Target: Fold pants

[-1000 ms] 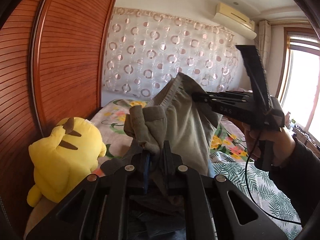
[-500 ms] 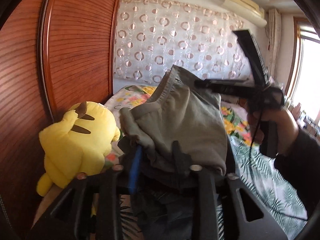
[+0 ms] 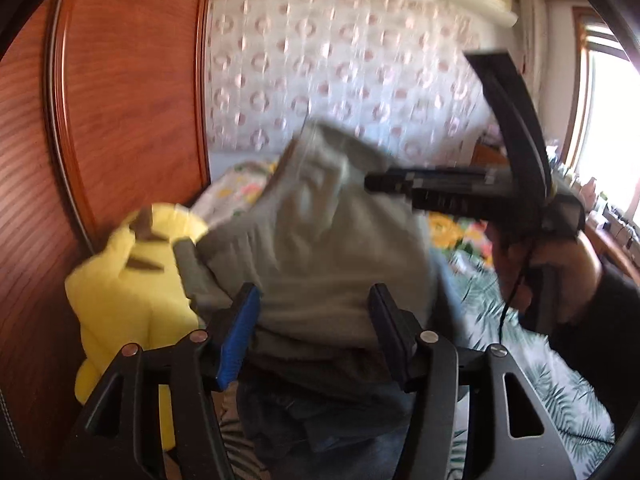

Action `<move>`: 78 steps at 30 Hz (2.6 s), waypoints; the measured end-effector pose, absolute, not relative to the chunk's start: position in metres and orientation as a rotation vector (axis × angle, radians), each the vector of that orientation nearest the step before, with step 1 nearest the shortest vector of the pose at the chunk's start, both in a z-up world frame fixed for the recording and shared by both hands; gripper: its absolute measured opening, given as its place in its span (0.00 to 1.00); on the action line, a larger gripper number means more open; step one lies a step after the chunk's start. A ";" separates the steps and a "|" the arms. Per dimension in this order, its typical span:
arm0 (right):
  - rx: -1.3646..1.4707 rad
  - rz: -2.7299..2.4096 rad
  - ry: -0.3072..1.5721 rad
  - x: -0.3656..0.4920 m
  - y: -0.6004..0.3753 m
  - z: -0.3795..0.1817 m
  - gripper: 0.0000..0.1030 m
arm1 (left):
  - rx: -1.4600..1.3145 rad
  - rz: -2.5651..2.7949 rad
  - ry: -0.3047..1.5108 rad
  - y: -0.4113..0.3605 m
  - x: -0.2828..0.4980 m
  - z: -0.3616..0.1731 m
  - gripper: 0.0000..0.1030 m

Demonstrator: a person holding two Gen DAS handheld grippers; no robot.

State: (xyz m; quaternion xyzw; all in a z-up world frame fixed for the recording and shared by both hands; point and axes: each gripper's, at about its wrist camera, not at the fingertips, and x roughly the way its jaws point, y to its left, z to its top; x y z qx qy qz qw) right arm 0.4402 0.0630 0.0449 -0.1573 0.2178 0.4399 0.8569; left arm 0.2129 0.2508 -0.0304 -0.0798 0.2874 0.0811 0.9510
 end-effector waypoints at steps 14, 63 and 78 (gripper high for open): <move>-0.276 0.886 0.472 0.411 0.055 0.040 0.33 | -0.160 0.187 0.598 0.251 0.204 -0.035 0.57; -0.140 0.731 0.424 0.208 -0.086 0.035 0.43 | -0.055 0.080 0.519 0.180 0.130 0.004 1.00; -0.113 0.648 0.356 0.156 -0.129 0.043 0.58 | -0.060 0.017 0.476 0.138 0.108 0.025 1.00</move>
